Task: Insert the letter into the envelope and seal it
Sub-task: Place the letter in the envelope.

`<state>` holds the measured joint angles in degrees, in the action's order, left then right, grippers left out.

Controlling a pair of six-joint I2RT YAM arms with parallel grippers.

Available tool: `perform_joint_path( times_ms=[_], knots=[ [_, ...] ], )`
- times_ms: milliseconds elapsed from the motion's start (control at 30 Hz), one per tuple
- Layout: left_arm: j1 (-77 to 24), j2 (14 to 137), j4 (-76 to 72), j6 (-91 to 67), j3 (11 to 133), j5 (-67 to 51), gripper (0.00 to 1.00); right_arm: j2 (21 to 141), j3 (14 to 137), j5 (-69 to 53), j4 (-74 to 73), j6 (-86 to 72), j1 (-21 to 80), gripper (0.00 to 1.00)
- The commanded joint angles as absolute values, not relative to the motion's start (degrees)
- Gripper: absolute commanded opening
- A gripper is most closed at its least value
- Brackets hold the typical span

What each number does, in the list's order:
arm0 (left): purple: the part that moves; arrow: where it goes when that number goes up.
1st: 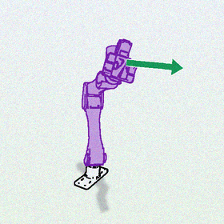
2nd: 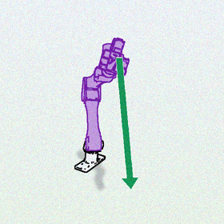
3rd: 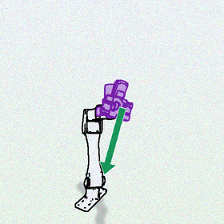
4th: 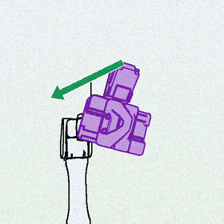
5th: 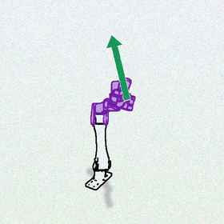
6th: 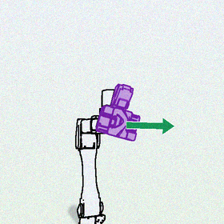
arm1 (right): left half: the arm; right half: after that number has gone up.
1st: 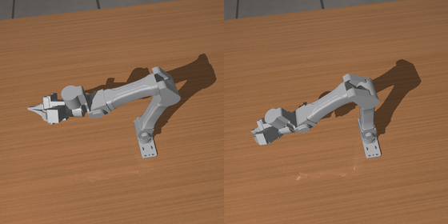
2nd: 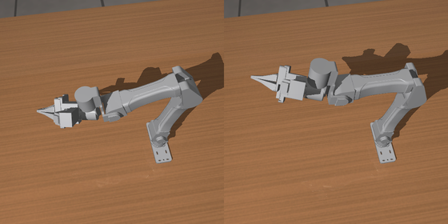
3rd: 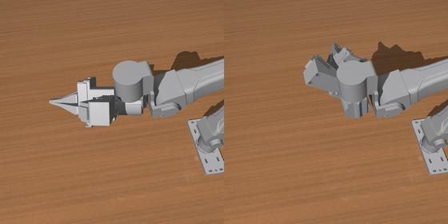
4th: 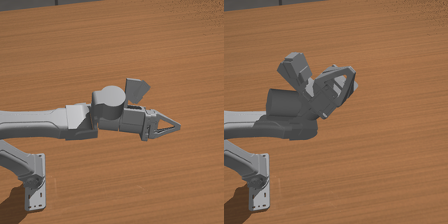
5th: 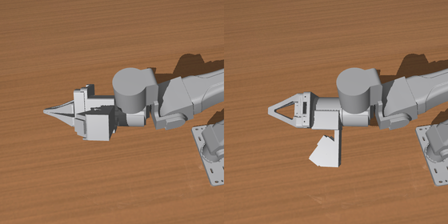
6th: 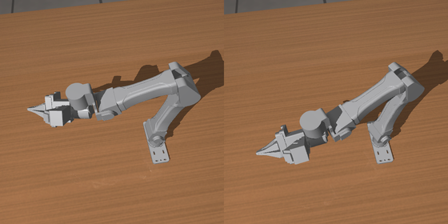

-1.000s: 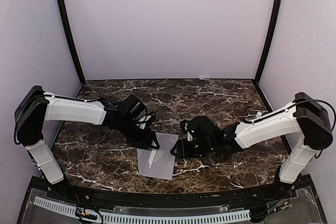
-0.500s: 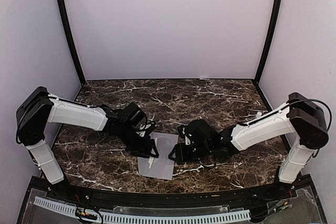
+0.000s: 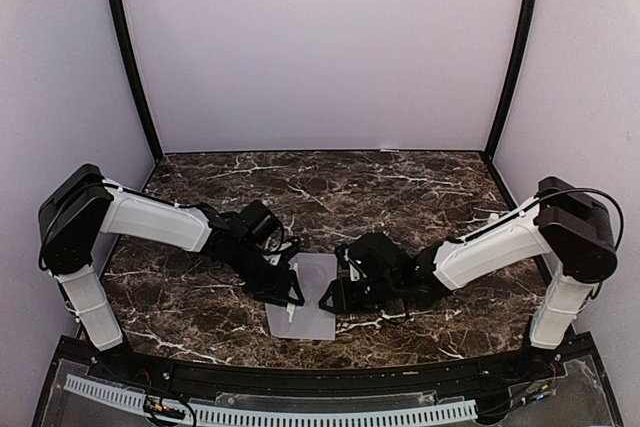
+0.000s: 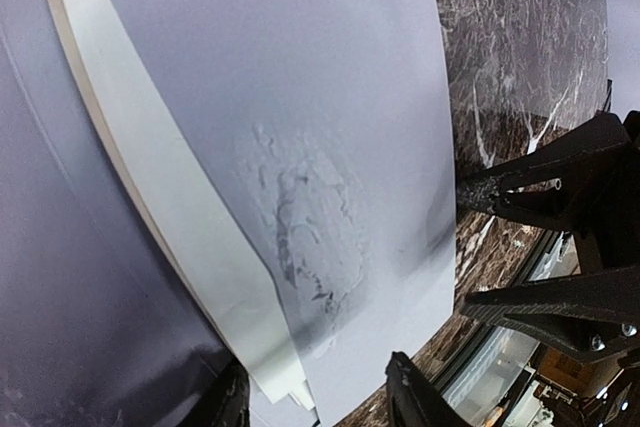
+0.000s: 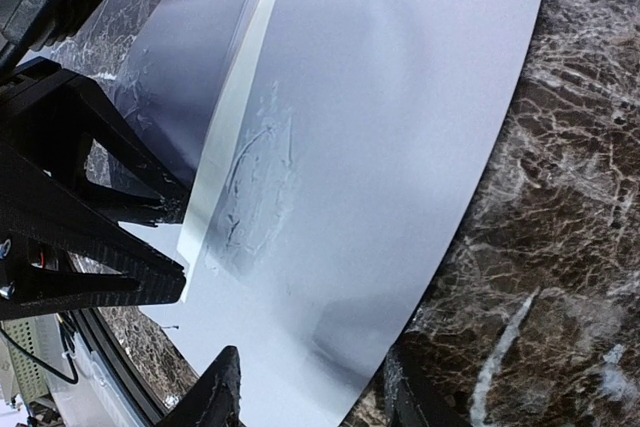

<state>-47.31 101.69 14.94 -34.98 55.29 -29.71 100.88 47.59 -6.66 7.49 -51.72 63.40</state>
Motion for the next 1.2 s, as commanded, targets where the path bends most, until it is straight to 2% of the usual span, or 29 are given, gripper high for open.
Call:
perform_joint_path(
  times_ms=[0, 333, 567, 667, 800, 933, 1033, 1167],
  knots=[
    [-48.03, 103.27, 15.57, -34.49, 55.40, -30.15, 0.45, 102.37, 47.89, -7.73, 9.83, -52.31, 63.93, 0.45],
    [-48.42, 104.55, 15.63, -34.23, 57.19, -30.41, 0.43, 102.89, 48.69, -7.90, 9.68, -51.94, 64.02, 0.43],
    [-48.41, 101.96, 18.74, -32.81, 57.91, -26.11, 0.44, 99.31, 47.91, -3.84, 7.42, -51.73, 63.98, 0.46],
    [-48.36, 98.65, 22.73, -30.95, 59.52, -19.85, 0.51, 95.28, 48.14, 1.25, 3.23, -50.38, 63.89, 0.53],
    [-47.20, 91.20, 27.29, -28.43, 61.64, -12.24, 0.61, 87.85, 49.35, 12.43, -6.09, -47.67, 63.53, 0.74],
    [-43.41, 83.60, 28.78, -25.90, 64.12, -10.57, 0.72, 79.61, 50.21, 20.76, -14.91, -44.65, 61.68, 0.91],
    [-36.94, 80.74, 30.30, -23.64, 67.08, -13.44, 0.74, 74.41, 51.06, 23.12, -20.99, -41.78, 58.17, 0.97],
    [-29.82, 78.90, 31.79, -17.86, 71.33, -14.11, 0.76, 69.44, 52.73, 27.06, -28.31, -38.17, 52.35, 0.98]
  ],
)
